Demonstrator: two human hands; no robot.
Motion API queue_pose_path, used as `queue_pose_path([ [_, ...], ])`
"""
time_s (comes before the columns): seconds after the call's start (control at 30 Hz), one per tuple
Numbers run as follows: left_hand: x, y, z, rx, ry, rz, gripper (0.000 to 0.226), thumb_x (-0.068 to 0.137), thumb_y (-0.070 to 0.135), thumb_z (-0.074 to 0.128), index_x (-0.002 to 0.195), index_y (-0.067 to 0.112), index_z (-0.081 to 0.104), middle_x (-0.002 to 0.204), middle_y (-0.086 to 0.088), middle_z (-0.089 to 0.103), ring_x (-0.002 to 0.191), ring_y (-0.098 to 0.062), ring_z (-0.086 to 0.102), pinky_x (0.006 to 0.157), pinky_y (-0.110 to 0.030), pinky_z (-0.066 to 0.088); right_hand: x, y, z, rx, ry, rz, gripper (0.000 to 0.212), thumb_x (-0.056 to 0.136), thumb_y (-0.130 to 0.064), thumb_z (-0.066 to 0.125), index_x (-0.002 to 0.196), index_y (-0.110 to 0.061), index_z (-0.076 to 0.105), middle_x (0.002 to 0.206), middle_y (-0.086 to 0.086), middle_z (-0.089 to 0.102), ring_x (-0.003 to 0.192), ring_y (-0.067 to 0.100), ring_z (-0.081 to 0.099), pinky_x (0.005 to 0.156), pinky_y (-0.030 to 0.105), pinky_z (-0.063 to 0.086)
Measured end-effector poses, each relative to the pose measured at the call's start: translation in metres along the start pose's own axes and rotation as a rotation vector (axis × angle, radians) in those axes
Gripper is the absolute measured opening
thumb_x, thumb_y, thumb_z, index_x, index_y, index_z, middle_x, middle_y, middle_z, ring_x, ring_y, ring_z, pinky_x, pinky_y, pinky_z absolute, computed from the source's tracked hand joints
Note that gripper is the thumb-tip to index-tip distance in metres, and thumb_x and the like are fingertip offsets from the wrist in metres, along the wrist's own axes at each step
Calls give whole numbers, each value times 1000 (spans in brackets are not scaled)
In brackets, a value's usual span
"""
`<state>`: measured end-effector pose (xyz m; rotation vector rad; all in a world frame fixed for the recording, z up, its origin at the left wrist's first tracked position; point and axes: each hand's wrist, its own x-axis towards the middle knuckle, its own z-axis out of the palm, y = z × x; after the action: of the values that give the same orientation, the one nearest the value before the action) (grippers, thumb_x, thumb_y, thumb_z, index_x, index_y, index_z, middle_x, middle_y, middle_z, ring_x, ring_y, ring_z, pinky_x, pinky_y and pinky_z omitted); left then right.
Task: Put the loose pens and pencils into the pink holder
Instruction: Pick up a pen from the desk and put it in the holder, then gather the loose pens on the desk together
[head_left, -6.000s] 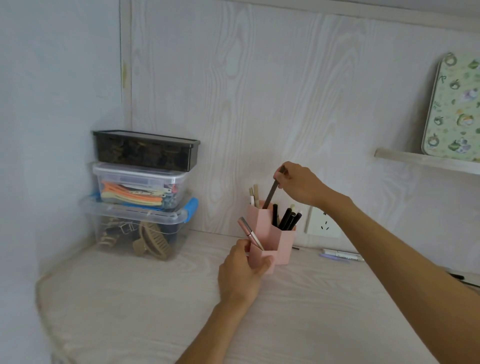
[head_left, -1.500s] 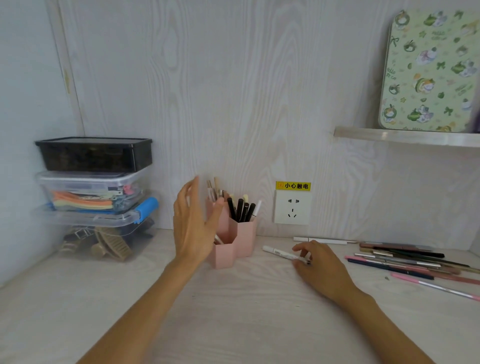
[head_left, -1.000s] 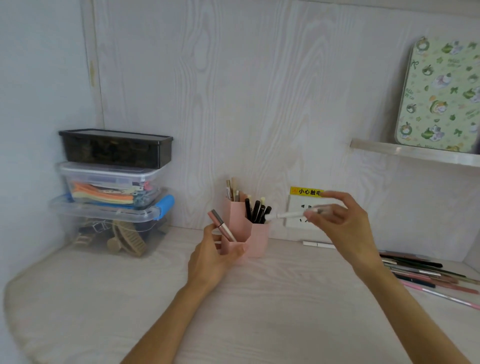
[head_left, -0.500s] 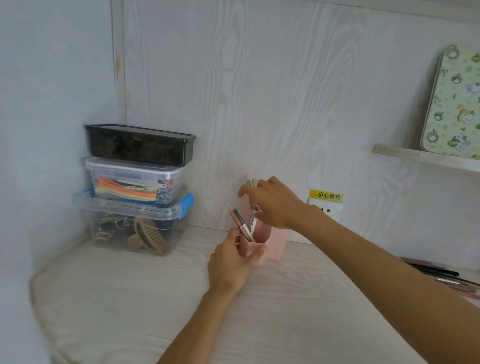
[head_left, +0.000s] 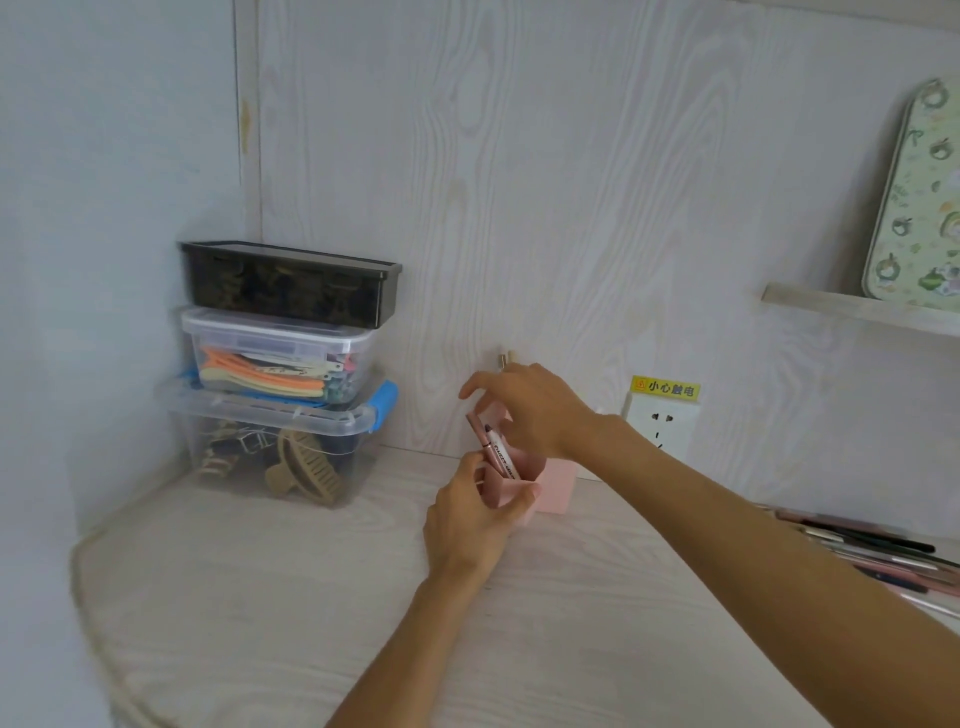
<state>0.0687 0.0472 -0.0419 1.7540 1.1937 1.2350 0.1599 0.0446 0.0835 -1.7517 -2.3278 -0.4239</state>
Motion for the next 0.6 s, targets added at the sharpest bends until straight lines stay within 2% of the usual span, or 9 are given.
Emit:
queue_pose_path([
  [0.1, 0, 1, 1, 13, 4, -14, 67, 64, 65, 69, 120, 34, 50, 113, 13, 67, 102, -13, 64, 75, -23, 41, -2, 3, -5, 19, 23, 2, 53, 78, 6, 50, 122, -22, 55, 114, -5, 67, 104, 17, 54, 85, 28, 39],
  [0.17, 2, 1, 3, 20, 6, -36, 77, 62, 65, 70, 126, 30, 45, 117, 12, 66, 104, -13, 63, 75, -23, 40, -8, 5, -9, 38, 68, 11, 53, 77, 9, 47, 121, -21, 57, 117, -4, 65, 105, 17, 54, 84, 26, 38],
  [0.3, 1, 5, 1, 37, 55, -44, 105, 57, 61, 77, 140, 25, 24, 132, 11, 52, 116, -14, 54, 82, -29, 44, -45, 17, -13, 169, 305, 45, 37, 82, -1, 53, 109, -23, 65, 105, -8, 69, 101, 11, 54, 82, 19, 35],
  [0.37, -3, 9, -1, 54, 136, 24, 109, 53, 54, 82, 140, 26, 22, 134, 10, 47, 117, -13, 51, 85, -34, 48, -80, 30, -5, 205, 430, 100, 28, 84, -6, 57, 102, -24, 67, 100, -11, 70, 99, 8, 53, 82, 19, 35],
  [0.47, -9, 21, -2, 103, 296, 178, 91, 53, 48, 84, 127, 30, 34, 112, 14, 48, 99, -9, 52, 69, -27, 44, -138, 62, 19, 182, 497, 287, 23, 84, -8, 60, 97, -25, 67, 96, -13, 69, 98, 6, 53, 83, 19, 34],
  [0.53, -13, 28, -3, 119, 385, 264, 71, 57, 46, 82, 112, 33, 41, 98, 16, 47, 87, -6, 50, 61, -24, 38, -170, 91, 34, 191, 427, 450, 22, 84, -8, 61, 100, -23, 67, 102, -8, 69, 104, 15, 56, 87, 25, 38],
  [0.6, -20, 35, 3, 111, 375, 369, 48, 65, 42, 76, 99, 36, 43, 88, 17, 50, 78, -4, 49, 56, -22, 39, -197, 120, 44, 138, 303, 622, 26, 87, -18, 60, 112, -20, 62, 117, 0, 64, 117, 23, 51, 95, 32, 37],
])
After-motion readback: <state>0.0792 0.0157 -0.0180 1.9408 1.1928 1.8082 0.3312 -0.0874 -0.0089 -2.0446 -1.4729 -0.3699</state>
